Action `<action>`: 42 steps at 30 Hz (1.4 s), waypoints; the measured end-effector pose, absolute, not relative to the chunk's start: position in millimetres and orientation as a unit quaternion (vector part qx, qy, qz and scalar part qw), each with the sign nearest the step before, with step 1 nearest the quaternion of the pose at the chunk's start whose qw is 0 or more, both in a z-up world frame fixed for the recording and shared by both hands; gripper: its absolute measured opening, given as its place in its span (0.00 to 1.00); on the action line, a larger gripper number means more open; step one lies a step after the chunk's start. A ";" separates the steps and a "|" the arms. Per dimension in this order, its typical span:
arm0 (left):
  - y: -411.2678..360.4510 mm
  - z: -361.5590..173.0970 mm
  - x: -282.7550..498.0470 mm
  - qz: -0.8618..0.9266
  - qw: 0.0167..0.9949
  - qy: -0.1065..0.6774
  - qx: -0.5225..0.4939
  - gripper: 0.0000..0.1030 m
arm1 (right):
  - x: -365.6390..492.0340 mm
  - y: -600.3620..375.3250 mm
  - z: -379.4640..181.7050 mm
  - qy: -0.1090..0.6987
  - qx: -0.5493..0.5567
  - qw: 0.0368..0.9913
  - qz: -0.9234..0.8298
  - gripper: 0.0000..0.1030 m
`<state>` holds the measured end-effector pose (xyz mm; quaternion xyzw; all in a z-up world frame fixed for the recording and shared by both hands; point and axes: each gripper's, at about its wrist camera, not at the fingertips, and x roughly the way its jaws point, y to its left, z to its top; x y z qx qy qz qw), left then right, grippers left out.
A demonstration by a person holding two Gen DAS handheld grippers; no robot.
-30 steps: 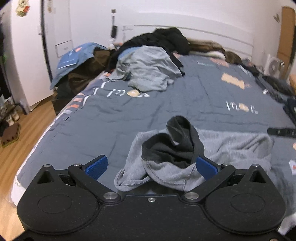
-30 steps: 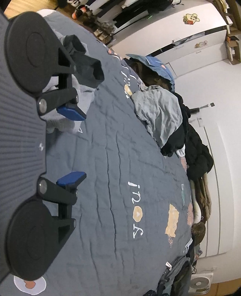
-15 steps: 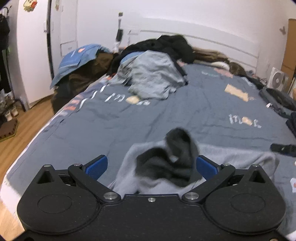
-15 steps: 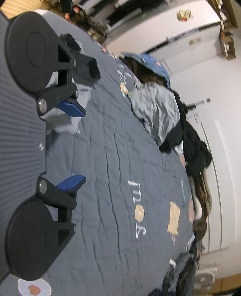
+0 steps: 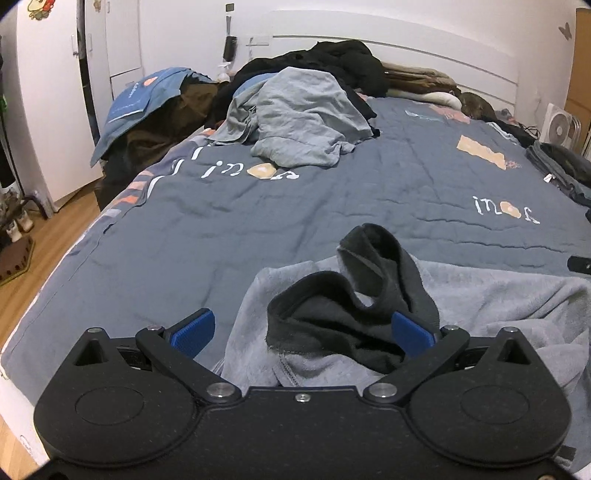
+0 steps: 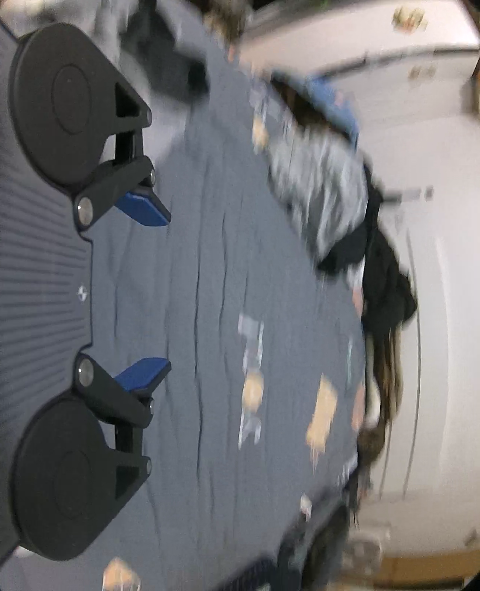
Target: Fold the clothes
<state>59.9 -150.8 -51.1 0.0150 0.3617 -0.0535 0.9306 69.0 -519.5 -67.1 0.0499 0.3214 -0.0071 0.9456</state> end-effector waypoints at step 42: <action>-144.1 -54.6 38.3 -0.088 0.944 0.318 -0.030 1.00 | 87.0 -521.3 -175.5 0.328 0.011 0.941 -0.086 1.00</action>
